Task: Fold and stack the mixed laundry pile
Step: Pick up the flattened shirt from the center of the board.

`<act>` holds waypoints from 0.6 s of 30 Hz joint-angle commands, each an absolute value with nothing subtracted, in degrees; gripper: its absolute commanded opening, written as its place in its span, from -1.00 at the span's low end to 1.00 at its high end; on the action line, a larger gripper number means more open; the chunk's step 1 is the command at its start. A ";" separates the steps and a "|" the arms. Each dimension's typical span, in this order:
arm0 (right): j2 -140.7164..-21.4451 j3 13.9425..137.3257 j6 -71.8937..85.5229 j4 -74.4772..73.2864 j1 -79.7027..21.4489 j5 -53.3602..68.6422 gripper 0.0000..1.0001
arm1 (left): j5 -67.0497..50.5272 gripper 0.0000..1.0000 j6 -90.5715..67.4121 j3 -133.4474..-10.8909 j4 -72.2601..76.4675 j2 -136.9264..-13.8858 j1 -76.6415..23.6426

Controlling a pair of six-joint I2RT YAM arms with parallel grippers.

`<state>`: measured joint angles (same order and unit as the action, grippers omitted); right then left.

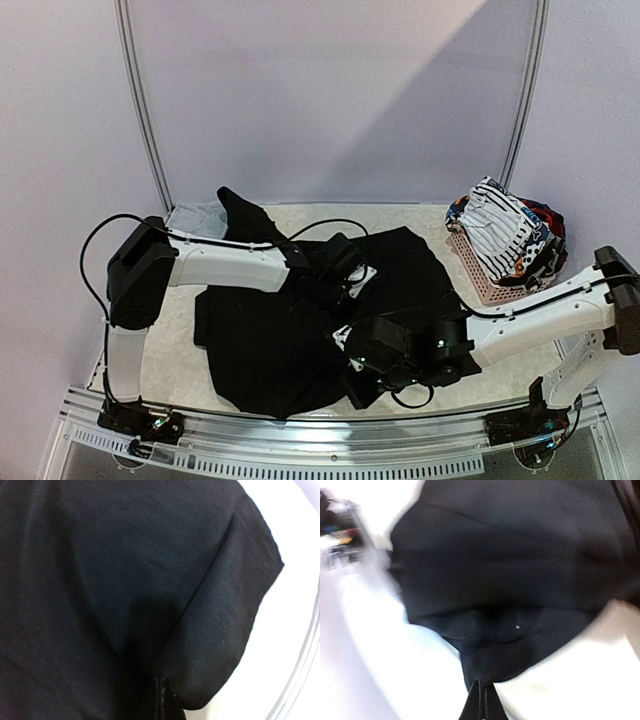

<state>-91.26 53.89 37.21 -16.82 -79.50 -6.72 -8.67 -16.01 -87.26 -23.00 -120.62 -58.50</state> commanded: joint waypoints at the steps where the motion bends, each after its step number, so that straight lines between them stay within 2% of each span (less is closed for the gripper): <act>1: -85.16 59.44 33.75 -24.27 -84.58 -6.03 -1.00 | -6.16 -1.00 -16.89 -88.78 -23.92 -121.49 -61.45; 6: -80.96 62.35 32.58 -25.46 -86.49 -6.49 -1.00 | -5.70 -0.98 -17.67 -89.21 -24.97 -121.58 -62.98; 9: -79.61 65.14 30.85 -25.19 -87.14 -6.63 -1.00 | -5.78 -0.84 -17.93 -89.14 -25.56 -121.02 -63.50; 13: -81.09 71.04 28.28 -27.02 -87.23 -11.17 -1.00 | -3.56 -0.24 -18.12 -86.62 -25.29 -117.74 -64.15; 18: -87.27 78.05 26.67 -32.19 -86.96 -20.40 -1.00 | 3.51 0.47 -18.81 -77.03 -22.74 -107.28 -63.10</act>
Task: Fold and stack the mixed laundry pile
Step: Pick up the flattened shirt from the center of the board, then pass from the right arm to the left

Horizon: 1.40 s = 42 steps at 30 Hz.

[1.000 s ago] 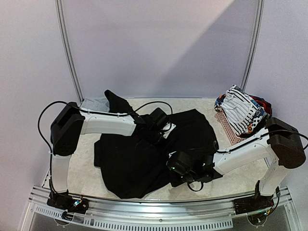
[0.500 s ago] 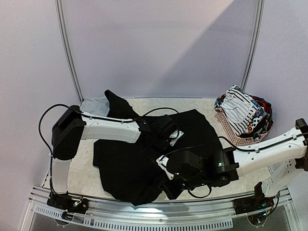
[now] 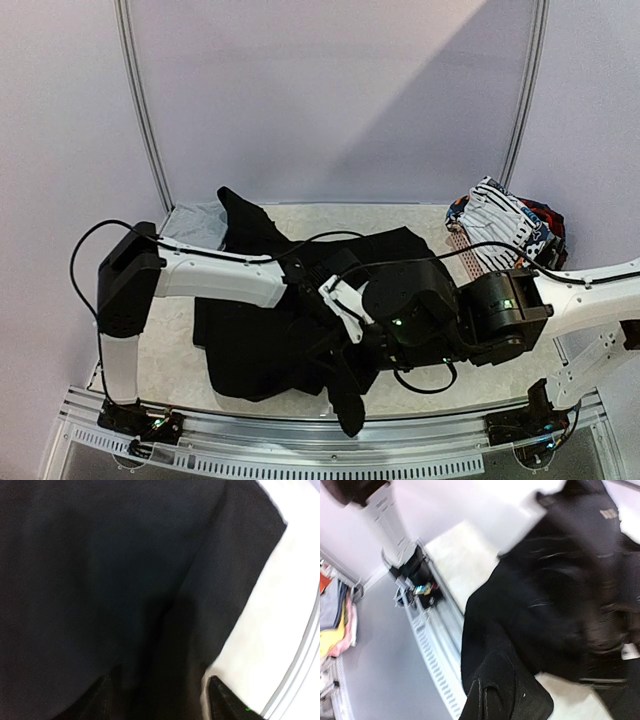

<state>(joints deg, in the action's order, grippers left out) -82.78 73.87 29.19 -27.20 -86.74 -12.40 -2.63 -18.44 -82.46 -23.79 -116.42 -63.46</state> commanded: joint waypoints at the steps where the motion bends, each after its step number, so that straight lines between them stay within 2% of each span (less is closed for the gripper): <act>1: -88.47 78.80 26.64 -32.69 -86.76 -20.59 -1.00 | 4.34 0.59 -19.23 -75.03 -22.18 -105.06 -62.42; 5: -90.62 79.19 26.91 -31.81 -84.74 -19.24 -1.00 | 5.93 0.96 -20.85 -68.48 -20.89 -96.92 -58.95; 6: -90.81 79.19 27.23 -31.69 -84.04 -19.25 -1.00 | 6.17 0.99 -21.16 -67.13 -20.68 -95.40 -58.08; 17: -93.41 81.68 26.58 -33.28 -74.29 -18.05 -1.00 | 15.69 0.96 -23.33 -48.52 -16.32 -73.59 -50.52; 24: -92.90 81.42 25.97 -33.08 -71.42 -16.32 -1.00 | 4.60 0.90 -16.90 -36.93 -4.78 -59.48 -51.48; 27: -93.03 81.87 25.59 -33.34 -71.16 -16.21 -1.00 | 1.73 0.89 -14.10 -35.73 -1.35 -58.98 -54.25; 34: -94.25 83.04 25.26 -33.91 -70.43 -15.74 -1.00 | 7.20 0.92 -6.92 -41.66 -2.46 -66.45 -64.41; 42: -94.98 83.32 25.26 -33.62 -70.37 -15.10 -1.00 | 6.72 0.93 -6.35 -45.46 -1.01 -72.88 -66.61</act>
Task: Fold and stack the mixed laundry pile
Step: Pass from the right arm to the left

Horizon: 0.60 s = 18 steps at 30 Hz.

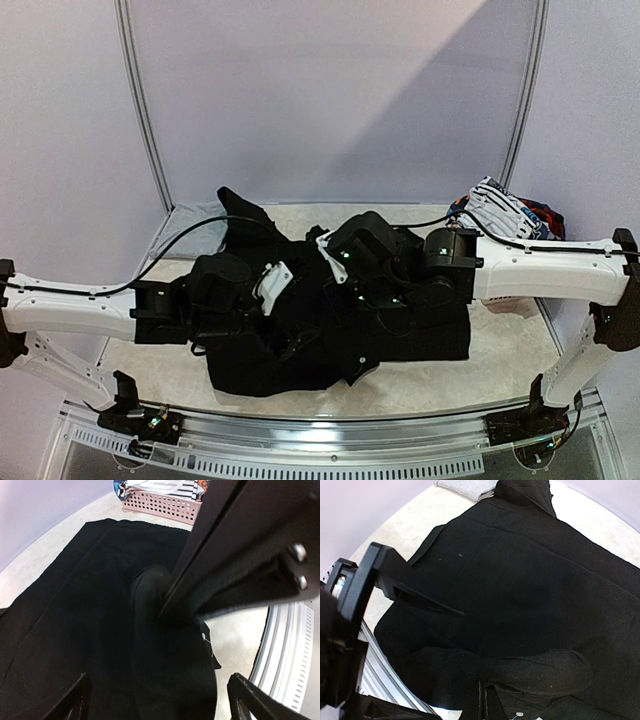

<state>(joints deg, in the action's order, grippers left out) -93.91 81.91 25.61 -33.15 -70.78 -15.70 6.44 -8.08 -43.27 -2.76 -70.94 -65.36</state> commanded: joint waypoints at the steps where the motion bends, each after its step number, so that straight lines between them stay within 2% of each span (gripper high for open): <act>1: -95.07 83.40 25.23 -33.65 -70.33 -15.16 -1.00 | 7.11 0.93 -6.28 -45.84 -0.97 -73.22 -66.84; 4: -95.18 83.49 25.45 -33.96 -70.40 -15.19 -1.00 | 9.57 0.89 -6.07 -46.48 -1.00 -74.01 -67.23; 5: -95.12 83.45 25.48 -34.04 -70.40 -15.20 -1.00 | 10.68 0.79 -6.15 -46.67 -1.04 -74.31 -67.27; 15: -94.49 83.41 27.18 -34.73 -70.38 -15.48 -1.00 | 14.95 -0.99 -6.12 -47.75 1.05 -77.30 -67.67; 17: -94.40 83.56 27.82 -35.44 -70.39 -16.27 -0.88 | 15.29 -1.00 -6.25 -47.52 1.59 -77.07 -67.80; 18: -94.33 83.65 28.39 -36.19 -70.39 -17.62 -0.74 | 15.40 -1.00 -6.46 -47.42 1.78 -76.89 -67.91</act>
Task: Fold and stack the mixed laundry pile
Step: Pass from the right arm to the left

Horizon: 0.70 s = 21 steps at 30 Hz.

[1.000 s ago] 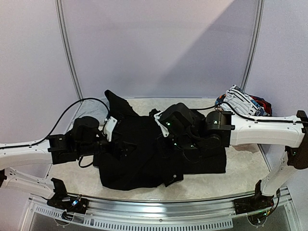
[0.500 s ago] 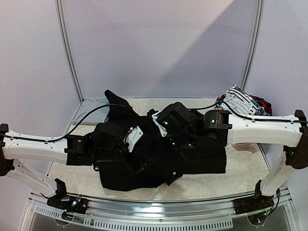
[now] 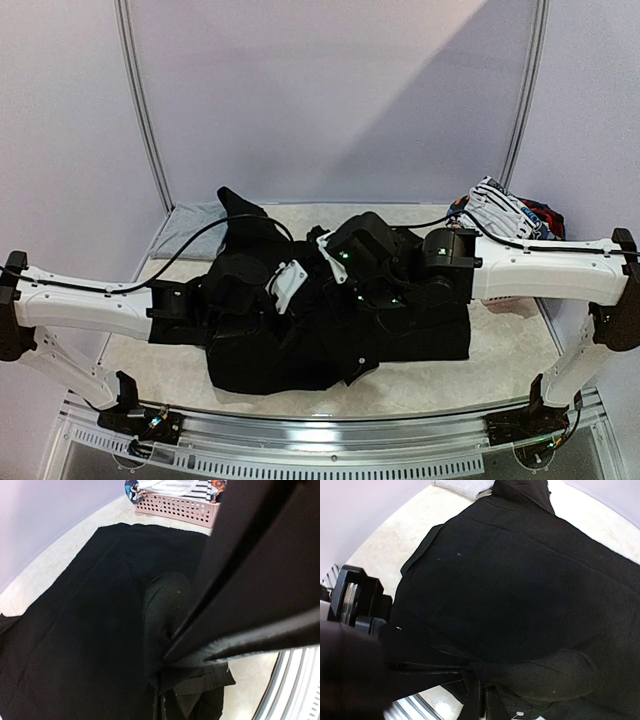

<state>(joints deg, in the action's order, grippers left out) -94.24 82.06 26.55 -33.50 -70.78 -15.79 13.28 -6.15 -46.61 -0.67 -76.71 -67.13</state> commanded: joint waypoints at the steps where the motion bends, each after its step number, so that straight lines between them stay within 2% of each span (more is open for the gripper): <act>1: -94.31 83.62 28.79 -37.09 -70.40 -19.07 -0.57 | 15.83 -1.00 -6.69 -47.31 1.84 -76.61 -67.94; 5: -91.77 79.15 32.61 -38.83 -69.80 -23.71 0.16 | 18.50 -1.00 -9.17 -46.61 1.29 -75.44 -67.94; 6: -90.68 76.75 33.29 -38.55 -69.36 -24.04 0.30 | 19.19 -1.00 -9.97 -46.14 1.22 -74.89 -67.94; 8: -87.50 71.72 35.28 -38.31 -68.72 -25.59 0.44 | 20.85 -1.00 -12.03 -44.53 1.23 -73.32 -67.94; 13: -77.10 59.69 43.04 -41.98 -68.45 -29.99 0.52 | 23.71 -1.00 -15.59 -40.55 0.18 -68.78 -67.94; 21: -66.92 45.26 65.15 -50.07 -67.55 -36.13 0.45 | 23.42 -1.00 -18.24 -38.24 -1.71 -66.44 -67.94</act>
